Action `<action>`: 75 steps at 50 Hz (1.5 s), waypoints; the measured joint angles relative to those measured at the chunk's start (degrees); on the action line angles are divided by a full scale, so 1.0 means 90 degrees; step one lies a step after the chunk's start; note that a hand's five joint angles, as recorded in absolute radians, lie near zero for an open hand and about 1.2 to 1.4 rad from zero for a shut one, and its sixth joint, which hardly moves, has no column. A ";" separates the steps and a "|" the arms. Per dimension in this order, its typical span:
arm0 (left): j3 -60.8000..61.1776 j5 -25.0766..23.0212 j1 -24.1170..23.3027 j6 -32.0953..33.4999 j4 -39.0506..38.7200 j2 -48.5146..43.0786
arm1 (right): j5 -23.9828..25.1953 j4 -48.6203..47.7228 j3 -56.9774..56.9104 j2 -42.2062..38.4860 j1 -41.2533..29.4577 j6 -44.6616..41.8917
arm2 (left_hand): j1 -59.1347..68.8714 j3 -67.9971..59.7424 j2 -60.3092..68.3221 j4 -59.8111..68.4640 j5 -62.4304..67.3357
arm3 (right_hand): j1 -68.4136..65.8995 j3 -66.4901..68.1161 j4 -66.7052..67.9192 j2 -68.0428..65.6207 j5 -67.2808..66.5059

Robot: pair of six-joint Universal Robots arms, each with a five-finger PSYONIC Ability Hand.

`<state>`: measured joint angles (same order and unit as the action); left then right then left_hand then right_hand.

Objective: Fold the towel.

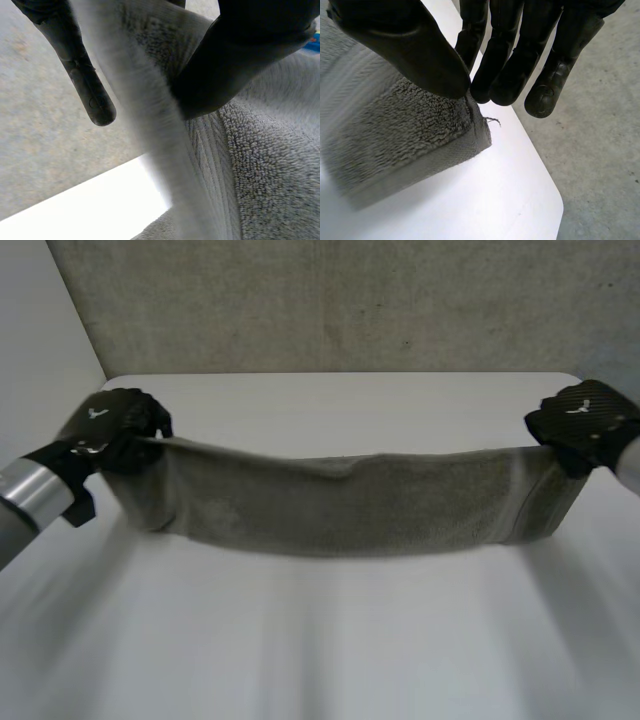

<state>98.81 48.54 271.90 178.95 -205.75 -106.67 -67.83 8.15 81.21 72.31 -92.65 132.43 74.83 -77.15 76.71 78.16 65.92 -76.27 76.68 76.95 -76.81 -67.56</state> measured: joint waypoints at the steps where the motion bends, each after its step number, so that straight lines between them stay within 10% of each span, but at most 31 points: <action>1: -0.0108 0.0008 -0.0039 0.0001 -0.0010 -0.0136 | -0.0091 -0.0018 -0.0098 -0.0120 -0.0074 -0.0001 | 0.0000 0.0000 0.0000 0.0000 0.0001 | 0.0000 0.0007 0.0000 0.0001 0.0000; 28: -0.4217 0.0692 -0.0458 0.0020 0.0957 -0.3610 | -0.1976 -0.1179 -0.3673 -0.3819 -0.1381 0.0101 | 0.0000 0.0000 0.0000 0.0000 0.0001 | -0.0001 0.0022 0.0001 0.0001 0.0000; 59: -0.4997 0.0643 -0.0444 0.0580 0.1088 -0.4366 | -0.2288 -0.1094 -0.4748 -0.4926 -0.1552 -0.0142 | -0.0820 0.1093 -0.1134 -0.1235 -0.0941 | -0.0001 0.0022 0.0001 0.0001 -0.0001; 62: -0.4933 0.0648 -0.0440 0.0577 0.1110 -0.4339 | -0.2288 -0.1092 -0.4741 -0.4948 -0.1554 -0.0154 | -0.2171 0.2392 -0.2408 -0.2507 -0.2275 | 0.0605 -0.0622 -0.0680 0.0666 0.0751; 68: -0.4887 0.0672 -0.0434 0.0577 0.1306 -0.4202 | -0.2391 -0.1089 -0.4809 -0.4933 -0.1590 -0.0181 | -0.5634 0.5677 -0.5704 -0.5830 -0.5750 | 0.6475 -0.6461 -0.6527 0.6626 0.6867; 75: -0.4884 0.0682 -0.0424 0.0694 0.1742 -0.3808 | -0.2694 -0.1075 -0.4956 -0.4531 -0.1651 -0.0096 | -0.6557 0.6818 -0.6821 -0.6926 -0.6883 | 0.6957 -0.6911 -0.6887 0.6959 0.7123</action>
<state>54.85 54.68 268.09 185.20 -190.07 -140.95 -92.07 -1.53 36.61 31.54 -107.51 131.56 15.82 -15.78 15.32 15.83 3.97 -13.66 14.47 14.97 -14.17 -3.46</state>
